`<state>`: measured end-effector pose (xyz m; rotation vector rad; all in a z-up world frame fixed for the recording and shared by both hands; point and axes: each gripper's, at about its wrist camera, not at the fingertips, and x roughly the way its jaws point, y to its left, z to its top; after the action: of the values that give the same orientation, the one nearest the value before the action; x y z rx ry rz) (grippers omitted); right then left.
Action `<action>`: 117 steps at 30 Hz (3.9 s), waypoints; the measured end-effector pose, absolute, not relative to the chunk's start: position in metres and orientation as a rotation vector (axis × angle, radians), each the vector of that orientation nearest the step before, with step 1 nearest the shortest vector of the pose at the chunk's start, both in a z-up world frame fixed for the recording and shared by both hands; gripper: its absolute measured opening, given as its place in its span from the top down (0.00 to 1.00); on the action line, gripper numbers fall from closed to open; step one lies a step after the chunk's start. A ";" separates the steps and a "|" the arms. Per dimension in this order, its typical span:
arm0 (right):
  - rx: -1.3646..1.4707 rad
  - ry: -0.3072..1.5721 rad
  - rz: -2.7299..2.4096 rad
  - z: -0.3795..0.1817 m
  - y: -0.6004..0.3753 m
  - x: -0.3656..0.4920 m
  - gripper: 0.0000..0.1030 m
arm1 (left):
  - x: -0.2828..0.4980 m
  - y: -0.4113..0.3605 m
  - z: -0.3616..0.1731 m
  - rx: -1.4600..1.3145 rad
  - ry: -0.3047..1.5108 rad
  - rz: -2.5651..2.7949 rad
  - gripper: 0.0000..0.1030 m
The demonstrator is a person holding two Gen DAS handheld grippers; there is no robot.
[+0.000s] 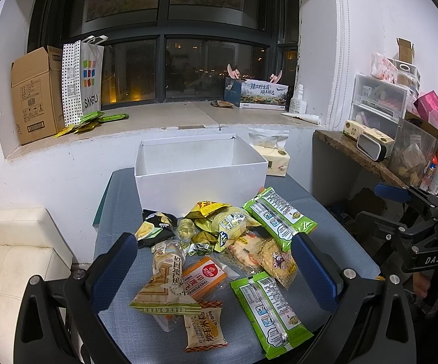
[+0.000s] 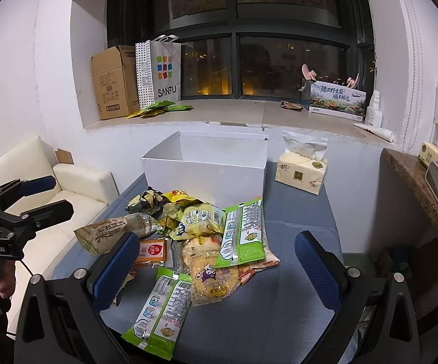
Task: Organize snacks
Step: 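Grasp the green bar pack with the right tool while the left tool grasps the chip-illustrated bag, then carry both packs over the white box and open both tools to drop them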
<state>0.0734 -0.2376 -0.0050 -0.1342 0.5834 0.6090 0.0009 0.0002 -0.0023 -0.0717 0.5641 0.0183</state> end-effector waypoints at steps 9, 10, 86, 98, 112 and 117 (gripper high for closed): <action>-0.213 0.597 0.633 -0.012 -0.223 0.084 0.00 | 0.002 0.001 -0.002 -0.075 0.565 0.024 0.00; -0.229 0.604 0.636 -0.014 -0.219 0.088 0.00 | 0.002 0.001 -0.002 -0.075 0.567 0.025 0.00; -0.066 0.721 0.620 0.004 -0.107 0.338 0.38 | 0.318 0.089 -0.014 -0.155 0.670 0.091 0.63; -0.070 0.814 0.609 -0.036 -0.085 0.393 0.00 | 0.324 0.102 -0.038 -0.148 0.727 0.156 0.00; 0.071 0.593 0.759 0.039 -0.138 0.333 0.00 | 0.195 0.084 0.042 -0.116 0.425 0.078 0.00; 0.002 0.471 0.795 0.062 -0.168 0.259 0.00 | 0.133 0.063 0.048 -0.111 0.402 0.038 0.00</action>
<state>0.2590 -0.1679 0.0616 0.0022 0.4712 0.7949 0.1329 0.0632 0.0485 -0.1108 0.4015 0.0382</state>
